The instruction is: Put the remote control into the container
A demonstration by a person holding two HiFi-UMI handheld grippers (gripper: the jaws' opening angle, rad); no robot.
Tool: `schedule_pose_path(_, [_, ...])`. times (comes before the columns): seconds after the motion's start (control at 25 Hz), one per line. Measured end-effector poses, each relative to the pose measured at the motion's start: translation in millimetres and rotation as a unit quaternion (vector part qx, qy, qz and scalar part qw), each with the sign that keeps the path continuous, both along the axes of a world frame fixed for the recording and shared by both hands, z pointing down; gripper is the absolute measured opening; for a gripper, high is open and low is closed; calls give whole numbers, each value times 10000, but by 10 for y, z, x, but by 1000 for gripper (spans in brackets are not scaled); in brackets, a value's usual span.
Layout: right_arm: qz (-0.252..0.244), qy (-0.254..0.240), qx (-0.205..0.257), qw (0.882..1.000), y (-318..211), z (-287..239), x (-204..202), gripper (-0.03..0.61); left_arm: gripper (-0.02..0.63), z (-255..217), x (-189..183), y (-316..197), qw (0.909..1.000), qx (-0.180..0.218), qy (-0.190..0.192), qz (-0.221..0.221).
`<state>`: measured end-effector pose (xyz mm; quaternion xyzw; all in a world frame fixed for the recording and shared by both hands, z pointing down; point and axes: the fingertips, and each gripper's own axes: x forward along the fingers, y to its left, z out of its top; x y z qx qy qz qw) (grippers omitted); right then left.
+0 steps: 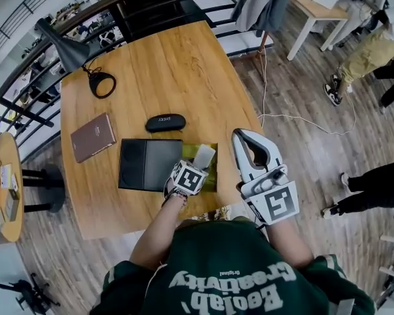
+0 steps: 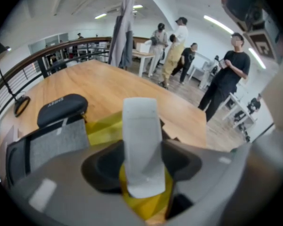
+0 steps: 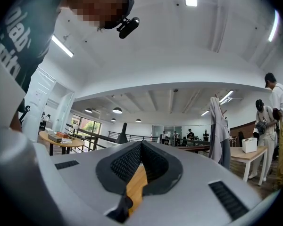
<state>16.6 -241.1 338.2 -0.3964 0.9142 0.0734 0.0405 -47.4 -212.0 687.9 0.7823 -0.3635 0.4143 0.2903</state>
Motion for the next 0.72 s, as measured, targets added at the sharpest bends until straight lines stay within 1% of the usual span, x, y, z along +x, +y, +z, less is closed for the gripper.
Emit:
schedule_pose_path(0.12, [-26, 4, -13, 10000, -32, 27, -24, 15, 247, 94, -36, -1, 9998, -166, -102, -43])
schedule_pose_path(0.24, [-46, 7, -25, 10000, -42, 38, -46, 15, 247, 110, -1, -27, 9996, -221, -171, 43])
schedule_pose_path(0.4, [-84, -48, -34, 9999, -63, 51, -72, 15, 248, 147, 11, -52, 9986, -422, -303, 106])
schedule_pose_path(0.52, [-95, -68, -45, 9999, -83, 61, -73, 15, 247, 164, 53, -41, 9975, -627, -307, 125])
schedule_pose_path(0.72, [-103, -61, -43, 9999, -96, 54, -82, 15, 249, 307, 45, 56, 9923, -1084, -593, 57])
